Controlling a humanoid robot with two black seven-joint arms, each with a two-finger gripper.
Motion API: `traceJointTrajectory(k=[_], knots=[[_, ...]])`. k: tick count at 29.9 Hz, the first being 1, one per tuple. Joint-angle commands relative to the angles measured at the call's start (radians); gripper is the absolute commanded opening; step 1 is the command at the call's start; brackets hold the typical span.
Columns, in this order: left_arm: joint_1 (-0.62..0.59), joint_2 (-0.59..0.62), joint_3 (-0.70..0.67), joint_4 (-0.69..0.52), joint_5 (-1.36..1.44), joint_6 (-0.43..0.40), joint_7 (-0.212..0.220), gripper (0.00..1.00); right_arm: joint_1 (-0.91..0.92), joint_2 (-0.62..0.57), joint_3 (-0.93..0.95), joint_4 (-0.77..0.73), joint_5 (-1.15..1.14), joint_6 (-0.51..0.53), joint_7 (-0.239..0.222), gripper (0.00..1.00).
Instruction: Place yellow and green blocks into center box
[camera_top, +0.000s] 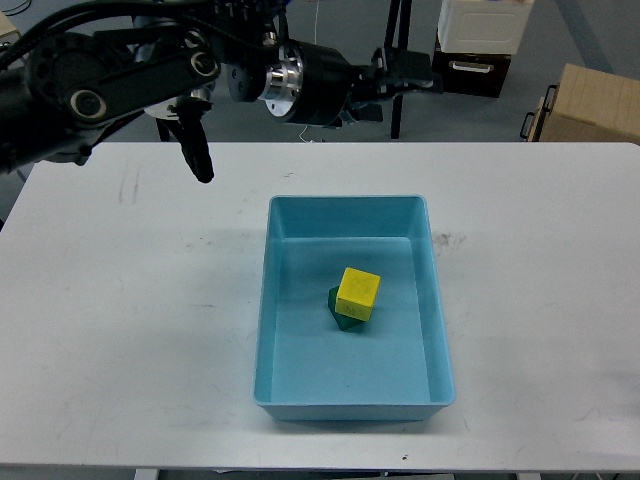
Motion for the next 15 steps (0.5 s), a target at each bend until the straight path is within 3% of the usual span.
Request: traceJointTrajectory(k=[1,3,6,12,15], knots=[[0.162,0.081,-0.233,-0.001,-0.004,0.0,-0.001,1.0,0.014,-0.022,-0.003,0.0,-0.001,0.0,0.0,1.0],[0.267,0.123,-0.348,-0.018,-0.008,0.0,-0.029,1.0,0.04,-0.045,-0.012,-0.006,-0.005,0.0,0.0,1.0],[0.438,0.149,-0.54,-0.077,-0.007,0.0,-0.104,1.0,0.094,-0.083,-0.027,-0.02,-0.023,0.0,0.0,1.0],[0.793,0.125,-0.917,-0.189,-0.005,0.0,-0.118,1.0,0.141,-0.089,-0.078,-0.053,-0.141,0.0,0.0,1.0],[1.032,0.036,-1.144,-0.327,-0.005,0.0,-0.116,1.0,0.131,-0.076,-0.089,-0.047,-0.175,0.0,0.0,1.0]])
